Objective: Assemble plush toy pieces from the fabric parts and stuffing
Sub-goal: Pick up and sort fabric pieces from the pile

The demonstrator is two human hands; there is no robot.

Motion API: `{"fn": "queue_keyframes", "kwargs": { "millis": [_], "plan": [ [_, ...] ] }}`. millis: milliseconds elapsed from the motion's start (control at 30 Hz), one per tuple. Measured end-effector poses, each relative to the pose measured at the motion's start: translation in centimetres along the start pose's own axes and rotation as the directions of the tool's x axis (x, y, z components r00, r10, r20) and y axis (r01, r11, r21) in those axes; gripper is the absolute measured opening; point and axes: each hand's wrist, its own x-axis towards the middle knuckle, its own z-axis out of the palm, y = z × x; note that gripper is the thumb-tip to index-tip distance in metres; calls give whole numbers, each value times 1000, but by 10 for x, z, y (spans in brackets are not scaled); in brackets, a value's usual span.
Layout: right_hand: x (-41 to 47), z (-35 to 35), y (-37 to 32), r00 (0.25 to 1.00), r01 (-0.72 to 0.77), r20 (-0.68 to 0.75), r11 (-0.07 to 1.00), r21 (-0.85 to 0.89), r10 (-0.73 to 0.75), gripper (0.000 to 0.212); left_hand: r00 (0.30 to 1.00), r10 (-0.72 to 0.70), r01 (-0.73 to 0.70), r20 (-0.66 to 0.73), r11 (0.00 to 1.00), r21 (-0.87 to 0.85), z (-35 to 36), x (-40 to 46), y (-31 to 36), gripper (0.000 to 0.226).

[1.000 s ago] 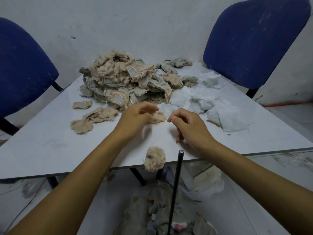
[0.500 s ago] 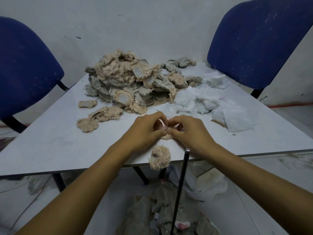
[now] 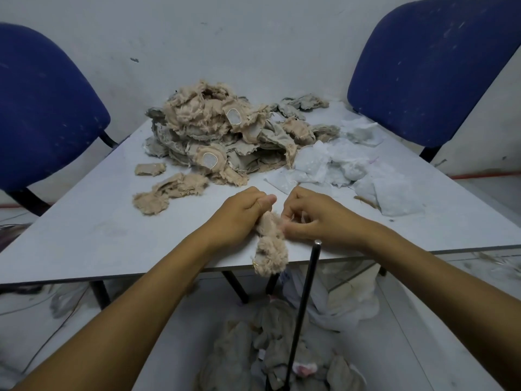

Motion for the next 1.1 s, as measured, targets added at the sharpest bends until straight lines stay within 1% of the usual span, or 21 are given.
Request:
{"fn": "queue_keyframes", "kwargs": {
  "millis": [67, 100, 133, 233, 333, 400, 467, 500, 533, 567, 600, 633, 667, 733, 767, 833, 900, 933, 1000, 1100],
  "plan": [
    [-1, 3, 4, 994, -15, -103, 987, 157, 31, 13, 1000, -23, 25, 15, 983, -182, -3, -2, 3, 45],
    [-2, 3, 5, 989, -32, -132, 967, 253, 67, 12, 999, -28, 38, 46, 971, -238, -6, -3, 4, 46],
    [-2, 3, 6, 984, -41, -152, 948, 317, 94, 13, 996, -24, 44, 83, 965, -258, -8, -4, 6, 40],
    [0, 0, 10, 976, -36, -185, 932, 361, 110, 18, 988, -3, 38, 153, 974, -223, -13, -5, 11, 9],
    [2, 1, 13, 968, -11, -223, 902, 432, 119, 22, 990, -3, 34, 142, 976, -216, -9, -6, 12, 17],
    [3, 2, 13, 960, -9, -245, 890, 455, 135, 23, 995, -7, 30, 100, 972, -233, -2, -6, 16, 16],
    [5, 4, 13, 946, -15, -285, 900, 436, 155, 23, 999, 0, 13, 53, 973, -230, 5, -6, 17, 13],
    [5, 6, 12, 932, -21, -325, 916, 401, 163, 23, 1000, 8, -3, 22, 976, -218, 7, -5, 17, 11],
    [5, 8, 12, 912, -29, -378, 945, 325, 157, 23, 1000, 18, -21, -17, 980, -196, 8, -3, 16, 10],
    [4, 10, 11, 890, -36, -438, 978, 206, 125, 22, 998, 23, -33, -57, 985, -170, 10, -2, 16, 9],
    [2, 12, 10, 871, -41, -485, 996, 82, 76, 20, 995, 25, -38, -95, 989, -146, 11, -1, 15, 9],
    [1, 14, 8, 858, -31, -513, 999, 8, 31, 17, 992, 21, -38, -128, 991, -128, 13, -1, 16, 10],
    [-1, 15, 7, 855, -13, -519, 1000, -8, 6, 14, 988, 16, -35, -151, 991, -125, 14, -1, 15, 11],
    [-2, 15, 5, 859, 19, -512, 999, 28, -2, 18, 989, 3, -27, -147, 987, -160, 17, -1, 16, 11],
    [-2, 14, 4, 856, 30, -516, 999, 34, -8, 18, 992, -6, -19, -123, 979, -203, 18, -1, 17, 10],
    [-3, 13, 3, 847, 40, -532, 999, 14, -27, 16, 999, -14, -1, -40, 939, -344, 15, -1, 19, 5],
    [-2, 13, 2, 850, 31, -526, 1000, 0, -26, 14, 999, -10, 23, 30, 890, -456, 12, -1, 19, 20],
    [-2, 14, 2, 856, 27, -516, 1000, -5, -25, 14, 999, -6, 25, 42, 879, -476, 11, -1, 19, 28],
    [-1, 14, 1, 866, 35, -497, 999, -33, -47, 14, 1000, -23, 31, 22, 873, -487, 12, -1, 19, 32],
    [-4, 14, -3, 873, 108, -473, 993, -46, -116, 14, 986, -136, 63, -99, 845, -531, 10, 4, 19, 28]
  ]
}}
